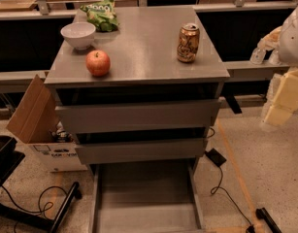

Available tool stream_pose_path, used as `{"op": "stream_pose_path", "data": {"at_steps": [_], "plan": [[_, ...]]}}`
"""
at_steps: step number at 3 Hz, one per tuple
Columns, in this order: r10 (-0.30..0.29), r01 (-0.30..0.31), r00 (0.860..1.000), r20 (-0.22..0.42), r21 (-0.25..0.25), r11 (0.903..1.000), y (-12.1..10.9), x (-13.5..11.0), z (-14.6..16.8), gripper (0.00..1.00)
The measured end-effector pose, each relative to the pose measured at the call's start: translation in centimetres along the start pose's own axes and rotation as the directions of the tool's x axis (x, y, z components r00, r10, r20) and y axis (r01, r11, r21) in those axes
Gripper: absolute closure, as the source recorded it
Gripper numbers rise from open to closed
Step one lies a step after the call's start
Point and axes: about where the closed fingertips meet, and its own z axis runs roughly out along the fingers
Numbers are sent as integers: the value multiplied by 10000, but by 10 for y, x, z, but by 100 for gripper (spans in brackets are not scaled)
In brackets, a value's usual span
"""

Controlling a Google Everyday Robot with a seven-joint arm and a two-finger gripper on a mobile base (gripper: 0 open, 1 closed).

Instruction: Place apple into bottom drawer

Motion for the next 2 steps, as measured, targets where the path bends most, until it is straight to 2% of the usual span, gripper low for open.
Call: {"op": "stream_pose_path", "data": {"at_steps": [1, 2], "plan": [[0, 0, 10000, 1, 1, 10000, 0, 0, 0, 0], [127, -137, 9967, 802, 122, 9998, -14, -13, 9, 0]]}}
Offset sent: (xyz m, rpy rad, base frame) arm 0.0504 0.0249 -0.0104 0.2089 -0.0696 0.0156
